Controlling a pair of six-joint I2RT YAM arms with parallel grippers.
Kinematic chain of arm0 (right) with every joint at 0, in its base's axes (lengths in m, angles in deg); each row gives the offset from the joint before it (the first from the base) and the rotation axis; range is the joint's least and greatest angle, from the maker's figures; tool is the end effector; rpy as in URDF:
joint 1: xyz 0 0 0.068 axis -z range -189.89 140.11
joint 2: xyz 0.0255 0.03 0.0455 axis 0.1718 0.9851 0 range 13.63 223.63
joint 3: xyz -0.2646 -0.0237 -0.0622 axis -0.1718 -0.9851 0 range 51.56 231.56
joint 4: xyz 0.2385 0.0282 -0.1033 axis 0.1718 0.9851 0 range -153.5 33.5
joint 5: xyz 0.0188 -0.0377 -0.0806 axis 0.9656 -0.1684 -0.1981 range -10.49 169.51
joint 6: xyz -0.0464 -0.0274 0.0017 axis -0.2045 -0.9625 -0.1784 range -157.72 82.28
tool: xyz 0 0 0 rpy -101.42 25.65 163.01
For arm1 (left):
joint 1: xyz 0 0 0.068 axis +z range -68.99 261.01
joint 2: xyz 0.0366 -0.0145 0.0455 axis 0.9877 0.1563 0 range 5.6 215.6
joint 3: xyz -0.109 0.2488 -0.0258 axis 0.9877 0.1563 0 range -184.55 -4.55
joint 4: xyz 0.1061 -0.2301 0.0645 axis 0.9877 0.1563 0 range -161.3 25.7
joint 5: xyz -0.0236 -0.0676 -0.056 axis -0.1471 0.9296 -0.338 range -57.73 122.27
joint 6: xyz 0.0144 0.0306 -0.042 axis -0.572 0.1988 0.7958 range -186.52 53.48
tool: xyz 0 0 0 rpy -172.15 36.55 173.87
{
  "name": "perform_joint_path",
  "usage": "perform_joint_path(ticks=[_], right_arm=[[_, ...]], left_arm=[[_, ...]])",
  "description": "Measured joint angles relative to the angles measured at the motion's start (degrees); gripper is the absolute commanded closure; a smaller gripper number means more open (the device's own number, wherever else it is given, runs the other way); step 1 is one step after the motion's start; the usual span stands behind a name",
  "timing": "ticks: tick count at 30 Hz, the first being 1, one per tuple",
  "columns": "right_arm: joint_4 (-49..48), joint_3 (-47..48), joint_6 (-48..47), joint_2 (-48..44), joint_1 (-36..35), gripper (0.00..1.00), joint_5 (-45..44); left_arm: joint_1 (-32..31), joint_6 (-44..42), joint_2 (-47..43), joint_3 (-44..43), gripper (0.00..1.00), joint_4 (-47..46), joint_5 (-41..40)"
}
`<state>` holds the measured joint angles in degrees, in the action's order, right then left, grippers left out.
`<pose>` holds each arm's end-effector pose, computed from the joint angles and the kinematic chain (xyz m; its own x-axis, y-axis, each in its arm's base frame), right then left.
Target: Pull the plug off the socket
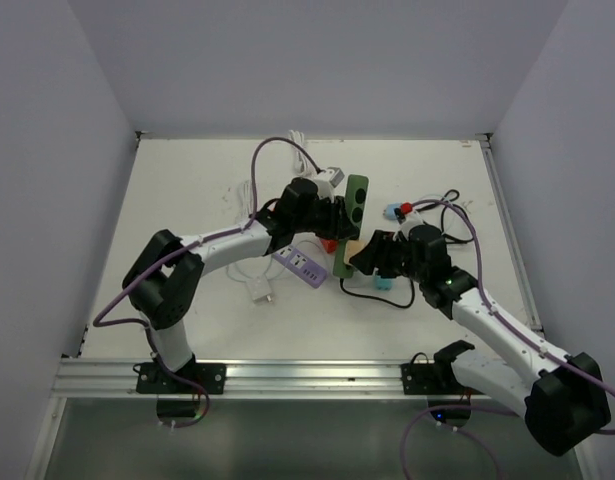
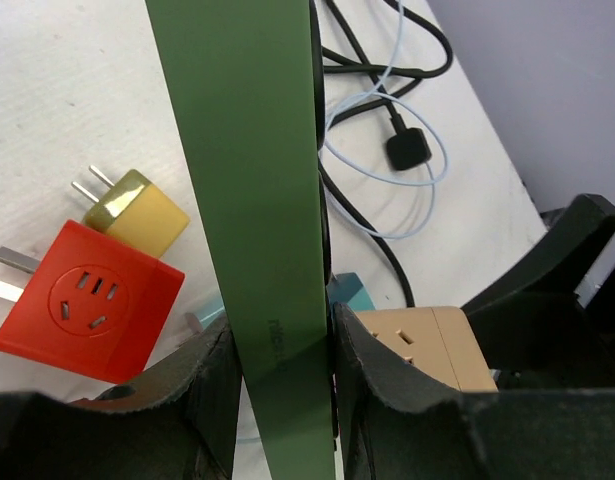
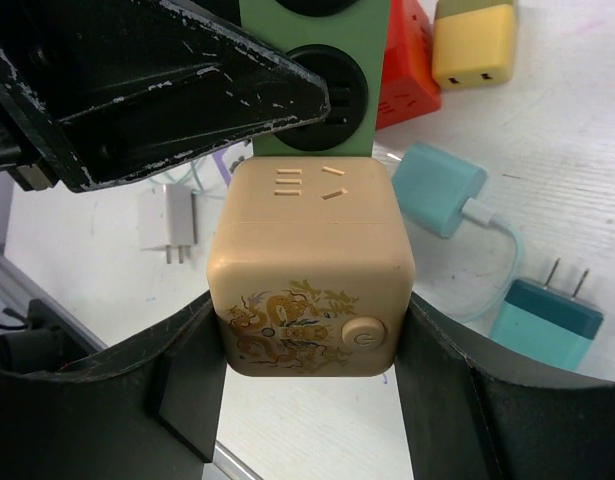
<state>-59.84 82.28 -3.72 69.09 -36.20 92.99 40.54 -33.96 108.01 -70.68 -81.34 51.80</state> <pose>0.1877 0.1020 0.2312 -0.6972 0.2618 -0.6674 -0.2714 0.7652 0.5838 0.3014 -0.2726 0.2272 -0.7354 -0.0392 -0.6765 0.5269 0.5947 -0.6072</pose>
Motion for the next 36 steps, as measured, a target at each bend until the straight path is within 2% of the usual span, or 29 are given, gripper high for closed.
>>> perform_joint_path(ticks=[5,10,17,28,36], right_arm=[[3.32,1.88,-1.29,-0.42,-0.87,1.00,-4.15],[5.01,2.16,-1.68,-1.20,-1.38,1.00,-5.22],[5.38,2.14,-1.64,-1.64,-1.55,1.00,-5.38],[1.31,0.61,1.05,-2.71,-1.29,1.00,-2.80],[-2.89,-1.66,3.39,-2.71,1.49,1.00,2.45]], left_arm=[[-2.97,-2.38,1.11,-5.86,1.00,7.21,-7.78],[-3.69,-2.45,1.14,-6.80,1.00,9.03,-9.11],[-3.34,-3.28,1.14,-6.54,1.00,8.15,-6.95],[1.25,-1.46,0.20,-2.89,1.00,2.45,4.37],[2.78,0.79,0.00,-0.42,1.00,-1.62,7.96]])
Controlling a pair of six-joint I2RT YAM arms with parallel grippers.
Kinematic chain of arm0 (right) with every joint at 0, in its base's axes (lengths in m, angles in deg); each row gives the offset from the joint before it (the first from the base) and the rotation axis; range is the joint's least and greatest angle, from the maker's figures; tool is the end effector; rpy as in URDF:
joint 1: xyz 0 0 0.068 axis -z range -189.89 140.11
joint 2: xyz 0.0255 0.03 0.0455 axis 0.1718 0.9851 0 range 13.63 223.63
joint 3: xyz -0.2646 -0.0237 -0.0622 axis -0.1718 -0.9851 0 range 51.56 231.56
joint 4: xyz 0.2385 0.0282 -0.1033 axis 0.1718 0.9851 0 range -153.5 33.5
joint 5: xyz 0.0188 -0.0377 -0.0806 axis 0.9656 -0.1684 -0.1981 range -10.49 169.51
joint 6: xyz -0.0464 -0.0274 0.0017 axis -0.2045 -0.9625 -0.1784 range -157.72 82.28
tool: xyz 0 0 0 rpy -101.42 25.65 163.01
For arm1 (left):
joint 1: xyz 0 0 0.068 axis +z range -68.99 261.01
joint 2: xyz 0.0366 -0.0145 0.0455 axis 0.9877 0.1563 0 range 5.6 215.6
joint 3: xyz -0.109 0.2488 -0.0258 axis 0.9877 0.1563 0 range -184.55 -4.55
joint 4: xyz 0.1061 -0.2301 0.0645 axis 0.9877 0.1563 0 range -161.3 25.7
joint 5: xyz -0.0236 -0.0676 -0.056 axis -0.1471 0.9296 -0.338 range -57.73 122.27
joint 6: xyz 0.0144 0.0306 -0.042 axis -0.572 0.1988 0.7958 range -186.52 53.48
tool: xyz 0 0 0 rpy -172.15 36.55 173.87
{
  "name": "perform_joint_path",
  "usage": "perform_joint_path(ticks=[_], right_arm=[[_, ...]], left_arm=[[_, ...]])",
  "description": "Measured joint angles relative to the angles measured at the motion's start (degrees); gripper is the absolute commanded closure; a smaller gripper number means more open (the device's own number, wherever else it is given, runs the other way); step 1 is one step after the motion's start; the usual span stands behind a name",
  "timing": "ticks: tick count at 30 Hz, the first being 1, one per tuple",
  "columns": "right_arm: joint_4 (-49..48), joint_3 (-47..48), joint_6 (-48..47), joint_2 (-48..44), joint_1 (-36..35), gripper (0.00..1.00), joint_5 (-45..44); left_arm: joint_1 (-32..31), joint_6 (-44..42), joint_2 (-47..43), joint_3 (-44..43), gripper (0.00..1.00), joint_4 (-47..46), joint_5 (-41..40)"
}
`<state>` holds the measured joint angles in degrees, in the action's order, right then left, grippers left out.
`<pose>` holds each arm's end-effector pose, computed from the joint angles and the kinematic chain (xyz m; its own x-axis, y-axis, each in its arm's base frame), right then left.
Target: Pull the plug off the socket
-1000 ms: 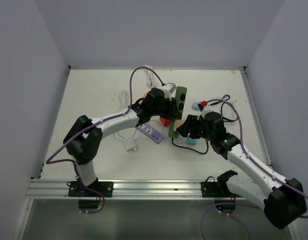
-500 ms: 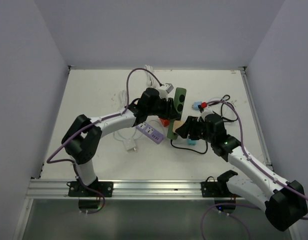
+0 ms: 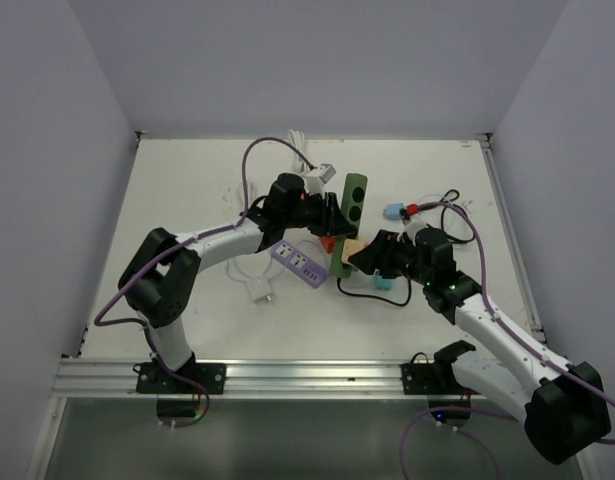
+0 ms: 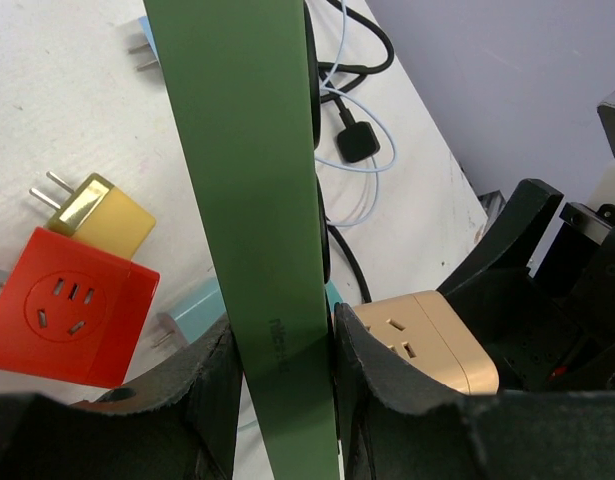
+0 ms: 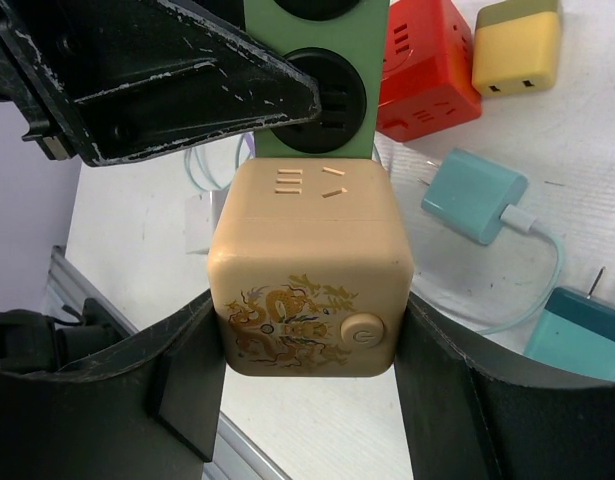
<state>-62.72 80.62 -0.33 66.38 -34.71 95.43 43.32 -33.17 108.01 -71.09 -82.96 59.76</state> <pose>0.1839 0.0957 0.2353 -0.6813 0.3282 -0.6543 -0.2726 0.7158 0.6429 0.3119 -0.2616 0.2331 -0.7523 -0.0349 -0.6579 0.5530 0.5092 -0.6594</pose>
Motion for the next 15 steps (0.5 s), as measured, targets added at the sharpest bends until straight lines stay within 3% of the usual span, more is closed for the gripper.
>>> perform_joint_path(ticks=[15], right_arm=[[0.17,-0.02,-2.82,-0.63,0.83,1.00,0.50]], left_arm=[[1.33,6.58,0.44,1.70,1.00,-1.68,1.42]])
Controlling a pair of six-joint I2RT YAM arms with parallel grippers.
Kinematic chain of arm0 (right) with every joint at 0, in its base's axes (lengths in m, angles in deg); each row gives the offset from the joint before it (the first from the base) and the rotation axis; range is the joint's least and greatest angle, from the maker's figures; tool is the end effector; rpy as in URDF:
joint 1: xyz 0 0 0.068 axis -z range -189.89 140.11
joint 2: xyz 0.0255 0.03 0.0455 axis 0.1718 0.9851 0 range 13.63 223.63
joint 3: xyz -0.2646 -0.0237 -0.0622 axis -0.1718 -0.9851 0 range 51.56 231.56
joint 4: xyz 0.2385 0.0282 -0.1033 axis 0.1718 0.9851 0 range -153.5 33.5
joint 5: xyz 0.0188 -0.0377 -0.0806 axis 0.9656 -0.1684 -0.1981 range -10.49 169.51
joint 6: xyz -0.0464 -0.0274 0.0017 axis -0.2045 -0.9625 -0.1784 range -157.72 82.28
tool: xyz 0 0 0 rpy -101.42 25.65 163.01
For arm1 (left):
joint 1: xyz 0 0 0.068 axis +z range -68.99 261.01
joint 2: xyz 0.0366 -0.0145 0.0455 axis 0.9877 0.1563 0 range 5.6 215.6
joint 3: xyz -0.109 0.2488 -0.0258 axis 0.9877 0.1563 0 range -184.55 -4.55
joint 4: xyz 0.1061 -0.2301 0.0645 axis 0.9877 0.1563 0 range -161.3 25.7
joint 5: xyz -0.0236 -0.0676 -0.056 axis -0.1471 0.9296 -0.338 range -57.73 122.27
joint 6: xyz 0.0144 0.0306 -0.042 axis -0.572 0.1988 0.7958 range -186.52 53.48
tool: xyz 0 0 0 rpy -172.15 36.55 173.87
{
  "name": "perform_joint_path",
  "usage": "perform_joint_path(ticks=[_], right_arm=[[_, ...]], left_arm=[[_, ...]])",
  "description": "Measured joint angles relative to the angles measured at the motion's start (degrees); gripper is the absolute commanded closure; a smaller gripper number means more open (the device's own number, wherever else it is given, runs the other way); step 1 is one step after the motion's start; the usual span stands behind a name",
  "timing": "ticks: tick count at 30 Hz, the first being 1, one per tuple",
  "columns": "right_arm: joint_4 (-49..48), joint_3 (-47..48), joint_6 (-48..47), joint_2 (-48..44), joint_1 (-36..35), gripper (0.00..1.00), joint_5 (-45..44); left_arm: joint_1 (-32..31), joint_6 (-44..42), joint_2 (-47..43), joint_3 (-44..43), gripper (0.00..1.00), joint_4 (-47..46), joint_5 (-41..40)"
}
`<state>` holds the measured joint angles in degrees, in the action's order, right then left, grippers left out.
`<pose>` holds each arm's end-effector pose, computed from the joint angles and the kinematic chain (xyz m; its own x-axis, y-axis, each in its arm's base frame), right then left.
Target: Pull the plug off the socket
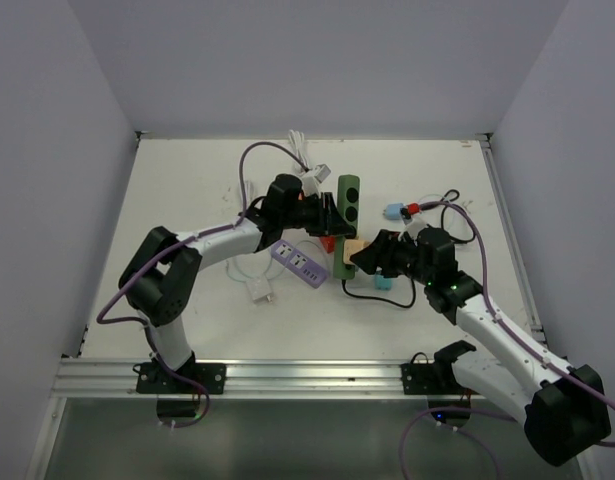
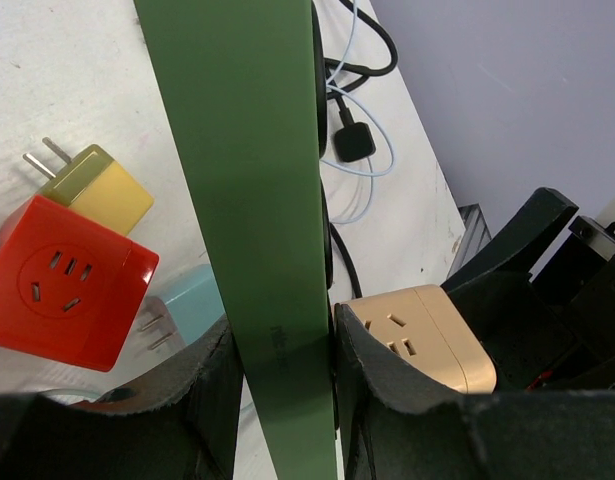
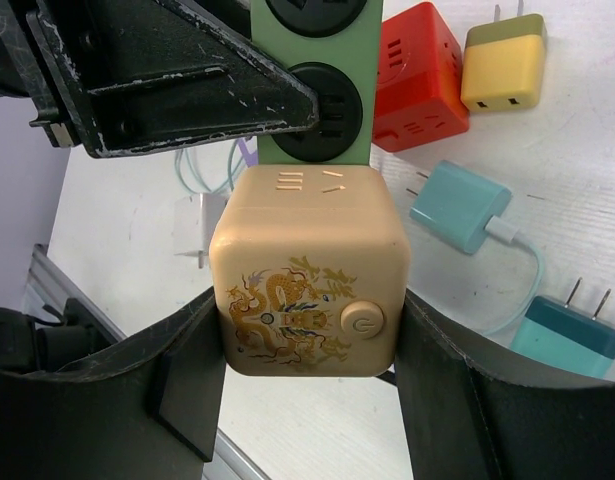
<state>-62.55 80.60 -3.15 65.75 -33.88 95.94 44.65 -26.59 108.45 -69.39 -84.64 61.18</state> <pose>0.1837 0.0927 0.2369 -0.6615 0.3013 -0.6868 -0.3045 0.7290 0.6130 0.3154 -0.2534 0.2234 -0.8179 -0.0955 -0.5674 0.4536 0.4997 -0.7379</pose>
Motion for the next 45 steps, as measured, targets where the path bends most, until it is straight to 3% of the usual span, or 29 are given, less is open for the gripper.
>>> perform_joint_path(ticks=[15,24,38,45], right_arm=[[0.44,0.00,-2.71,0.00,-5.79,1.00,-10.71],[0.72,0.00,-3.04,-0.02,-6.60,1.00,-12.61],[-3.13,-4.33,1.29,-4.87,3.23,1.00,0.79],[-1.03,-4.31,1.22,-5.27,3.61,1.00,2.47]], left_arm=[[-0.04,2.62,3.43,-3.78,1.00,3.82,-1.20],[-0.04,2.97,4.00,-3.34,1.00,2.03,-0.57],[2.25,-0.07,2.56,2.51,1.00,-8.50,1.33],[5.66,-0.50,2.45,3.26,1.00,-9.88,-0.35]])
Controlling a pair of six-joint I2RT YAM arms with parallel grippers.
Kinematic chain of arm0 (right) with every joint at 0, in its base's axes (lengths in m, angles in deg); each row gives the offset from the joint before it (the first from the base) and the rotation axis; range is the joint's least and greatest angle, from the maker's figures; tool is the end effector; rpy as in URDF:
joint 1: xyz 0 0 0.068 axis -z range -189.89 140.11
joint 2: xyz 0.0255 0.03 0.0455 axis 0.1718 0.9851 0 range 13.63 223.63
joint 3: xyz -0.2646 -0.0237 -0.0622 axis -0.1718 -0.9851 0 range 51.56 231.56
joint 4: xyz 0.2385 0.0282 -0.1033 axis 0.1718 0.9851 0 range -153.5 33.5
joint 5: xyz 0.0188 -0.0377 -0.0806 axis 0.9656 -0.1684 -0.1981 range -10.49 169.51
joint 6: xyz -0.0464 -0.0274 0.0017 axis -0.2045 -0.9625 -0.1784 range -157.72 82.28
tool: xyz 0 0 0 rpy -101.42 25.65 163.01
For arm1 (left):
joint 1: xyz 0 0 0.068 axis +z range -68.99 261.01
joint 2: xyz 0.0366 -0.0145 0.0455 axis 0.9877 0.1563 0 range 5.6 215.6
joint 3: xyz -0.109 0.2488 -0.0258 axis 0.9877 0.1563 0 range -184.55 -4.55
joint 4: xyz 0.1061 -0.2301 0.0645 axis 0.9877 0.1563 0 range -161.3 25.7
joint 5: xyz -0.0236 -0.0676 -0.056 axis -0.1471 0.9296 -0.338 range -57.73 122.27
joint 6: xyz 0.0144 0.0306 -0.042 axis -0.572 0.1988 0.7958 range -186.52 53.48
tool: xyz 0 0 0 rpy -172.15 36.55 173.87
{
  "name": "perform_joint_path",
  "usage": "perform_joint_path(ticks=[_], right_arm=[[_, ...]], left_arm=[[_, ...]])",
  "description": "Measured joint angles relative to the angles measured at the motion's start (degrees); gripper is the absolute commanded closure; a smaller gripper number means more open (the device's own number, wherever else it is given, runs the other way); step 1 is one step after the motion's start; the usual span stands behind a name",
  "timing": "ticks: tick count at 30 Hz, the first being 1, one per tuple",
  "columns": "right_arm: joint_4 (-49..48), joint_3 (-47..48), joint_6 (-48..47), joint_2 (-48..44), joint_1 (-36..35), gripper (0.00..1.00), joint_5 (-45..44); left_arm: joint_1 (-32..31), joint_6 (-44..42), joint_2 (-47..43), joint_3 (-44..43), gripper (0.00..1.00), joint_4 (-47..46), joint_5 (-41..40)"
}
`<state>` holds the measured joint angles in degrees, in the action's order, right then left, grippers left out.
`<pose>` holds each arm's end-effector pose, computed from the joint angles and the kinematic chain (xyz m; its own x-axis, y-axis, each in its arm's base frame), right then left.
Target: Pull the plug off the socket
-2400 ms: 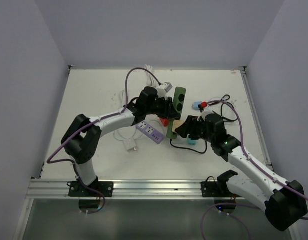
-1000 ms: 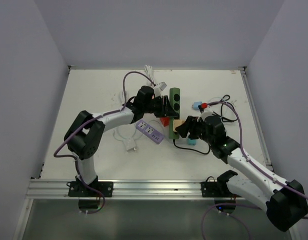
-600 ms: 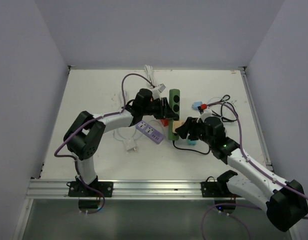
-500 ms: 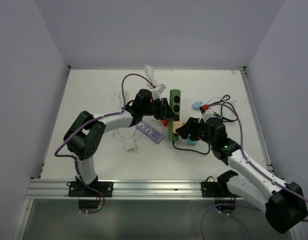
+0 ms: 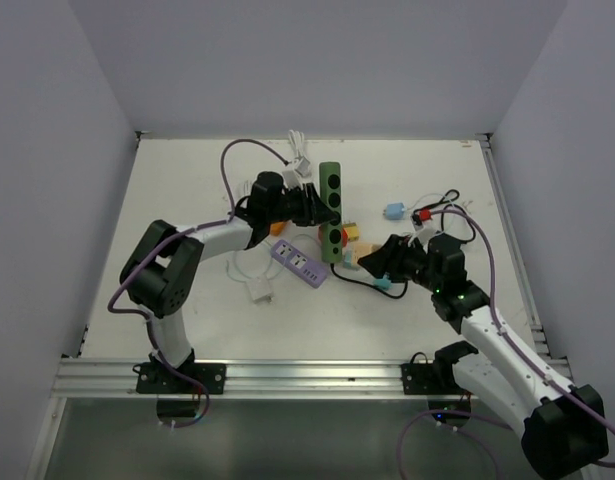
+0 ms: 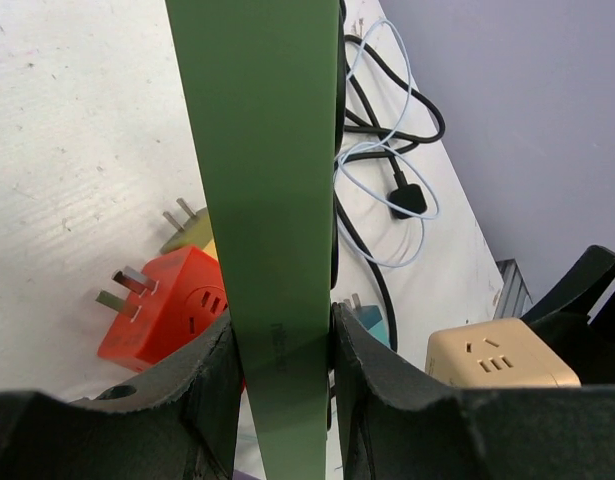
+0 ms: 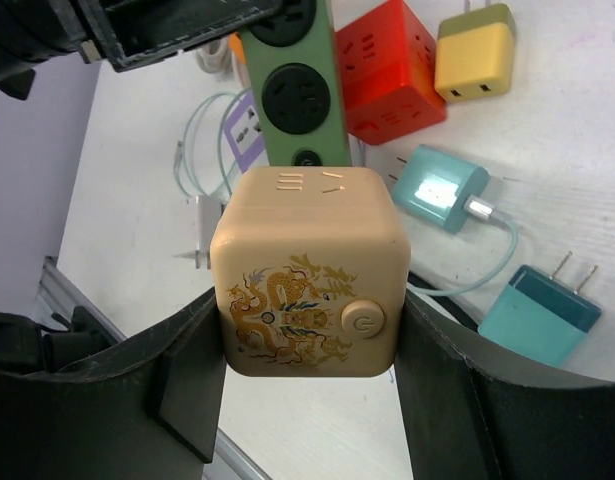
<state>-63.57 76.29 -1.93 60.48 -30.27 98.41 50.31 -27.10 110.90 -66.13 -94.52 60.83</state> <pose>0.1729 0.0765 0.2290 -0.6426 0.3514 -0.6808 -0.2898 0.7111 0.6406 0.3412 -0.2222 0.2053 -0.7618 -0.1962 -0.6174 0.4527 0.5204 -0.7240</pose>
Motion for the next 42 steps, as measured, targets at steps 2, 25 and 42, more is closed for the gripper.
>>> perform_joint_path(ticks=[2,25,42], right_arm=[[2.43,0.59,-0.22,-0.15,-0.02,1.00,-1.11],[0.76,11.37,-0.92,27.61,14.86,0.72,-3.61],[-5.81,14.14,-0.39,39.54,16.33,0.12,1.86]], left_arm=[[-0.15,0.00,0.00,0.00,1.00,0.02,-0.02],[-3.82,0.66,-11.65,8.26,1.00,0.15,-0.37],[-4.74,1.51,-16.61,13.70,1.00,0.55,-2.34]])
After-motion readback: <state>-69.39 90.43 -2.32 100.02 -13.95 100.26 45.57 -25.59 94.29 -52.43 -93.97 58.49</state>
